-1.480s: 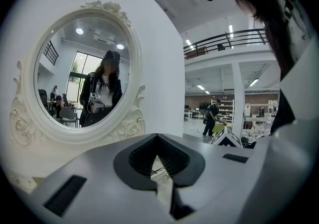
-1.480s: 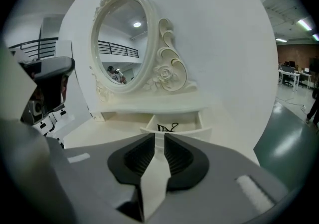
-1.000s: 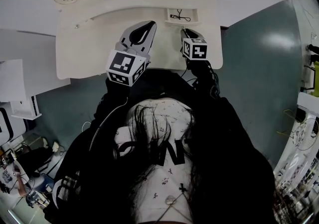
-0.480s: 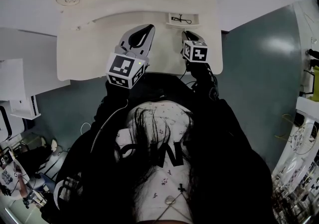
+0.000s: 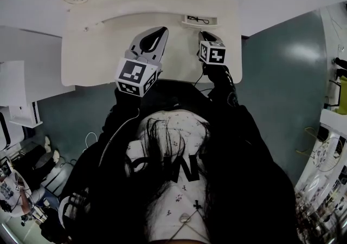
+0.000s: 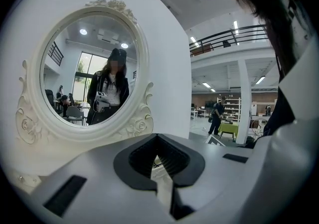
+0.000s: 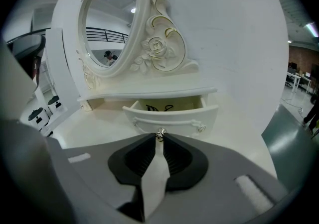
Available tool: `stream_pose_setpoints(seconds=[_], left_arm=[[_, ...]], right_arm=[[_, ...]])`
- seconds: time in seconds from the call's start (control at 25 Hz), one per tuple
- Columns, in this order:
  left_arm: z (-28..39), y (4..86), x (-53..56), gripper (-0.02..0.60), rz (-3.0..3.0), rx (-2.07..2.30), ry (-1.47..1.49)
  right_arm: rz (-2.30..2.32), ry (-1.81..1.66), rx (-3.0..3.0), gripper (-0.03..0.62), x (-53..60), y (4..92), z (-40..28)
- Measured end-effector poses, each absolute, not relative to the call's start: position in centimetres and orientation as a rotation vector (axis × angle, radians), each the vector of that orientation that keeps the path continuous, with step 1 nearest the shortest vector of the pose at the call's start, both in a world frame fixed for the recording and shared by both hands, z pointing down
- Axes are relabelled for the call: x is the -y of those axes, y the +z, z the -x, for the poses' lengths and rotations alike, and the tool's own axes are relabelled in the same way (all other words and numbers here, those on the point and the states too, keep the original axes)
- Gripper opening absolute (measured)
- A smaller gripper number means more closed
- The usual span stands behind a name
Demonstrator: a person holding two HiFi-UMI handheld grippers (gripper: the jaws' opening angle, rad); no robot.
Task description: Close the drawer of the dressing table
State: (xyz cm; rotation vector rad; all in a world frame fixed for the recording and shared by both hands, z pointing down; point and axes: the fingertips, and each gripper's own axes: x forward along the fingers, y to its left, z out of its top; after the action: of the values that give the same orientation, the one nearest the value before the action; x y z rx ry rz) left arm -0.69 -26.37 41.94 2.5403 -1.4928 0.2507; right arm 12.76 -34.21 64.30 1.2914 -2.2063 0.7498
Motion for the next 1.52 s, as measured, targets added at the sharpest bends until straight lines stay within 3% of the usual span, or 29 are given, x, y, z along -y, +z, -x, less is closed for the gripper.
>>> stream_pose_setpoints(seconds=[1.52], left_arm=[[2.2, 42.4, 25.7, 0.000, -2.516, 1.519, 0.254]], right_arm=[[-1.318, 0.757, 2.158, 0.060, 38.3, 64.2, -12.7]])
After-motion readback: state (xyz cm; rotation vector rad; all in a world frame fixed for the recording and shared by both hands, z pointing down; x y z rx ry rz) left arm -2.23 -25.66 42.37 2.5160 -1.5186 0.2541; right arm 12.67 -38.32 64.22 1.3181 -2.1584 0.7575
